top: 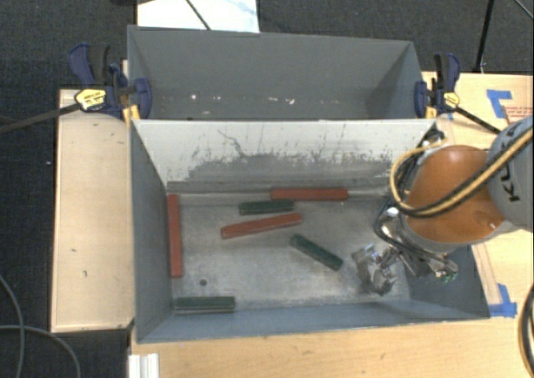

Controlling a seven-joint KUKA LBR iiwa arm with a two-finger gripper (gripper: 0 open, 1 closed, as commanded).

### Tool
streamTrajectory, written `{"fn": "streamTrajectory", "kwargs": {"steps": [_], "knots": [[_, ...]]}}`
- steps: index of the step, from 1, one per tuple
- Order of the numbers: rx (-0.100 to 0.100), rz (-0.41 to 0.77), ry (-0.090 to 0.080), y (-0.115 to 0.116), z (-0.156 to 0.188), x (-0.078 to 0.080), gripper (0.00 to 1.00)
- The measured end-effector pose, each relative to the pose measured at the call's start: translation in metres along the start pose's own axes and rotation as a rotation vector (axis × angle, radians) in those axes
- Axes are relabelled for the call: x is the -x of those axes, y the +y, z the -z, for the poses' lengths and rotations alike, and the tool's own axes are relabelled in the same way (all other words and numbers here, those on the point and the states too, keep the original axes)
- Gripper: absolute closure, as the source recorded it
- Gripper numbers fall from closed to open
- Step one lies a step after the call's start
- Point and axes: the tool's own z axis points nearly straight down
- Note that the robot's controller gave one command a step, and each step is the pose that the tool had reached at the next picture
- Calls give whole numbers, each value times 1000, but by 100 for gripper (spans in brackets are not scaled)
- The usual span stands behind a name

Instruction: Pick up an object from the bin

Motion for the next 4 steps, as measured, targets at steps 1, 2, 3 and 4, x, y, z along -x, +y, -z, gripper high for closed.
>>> {"fn": "streamTrajectory", "kwargs": {"steps": [1,2,3,4], "knots": [[0,0,0,0,0,0,100],[-2,38,-3,-2,0,3,100],[-2,-196,-4,-19,30,21,0],[-1,-195,-2,-18,29,20,0]]}}
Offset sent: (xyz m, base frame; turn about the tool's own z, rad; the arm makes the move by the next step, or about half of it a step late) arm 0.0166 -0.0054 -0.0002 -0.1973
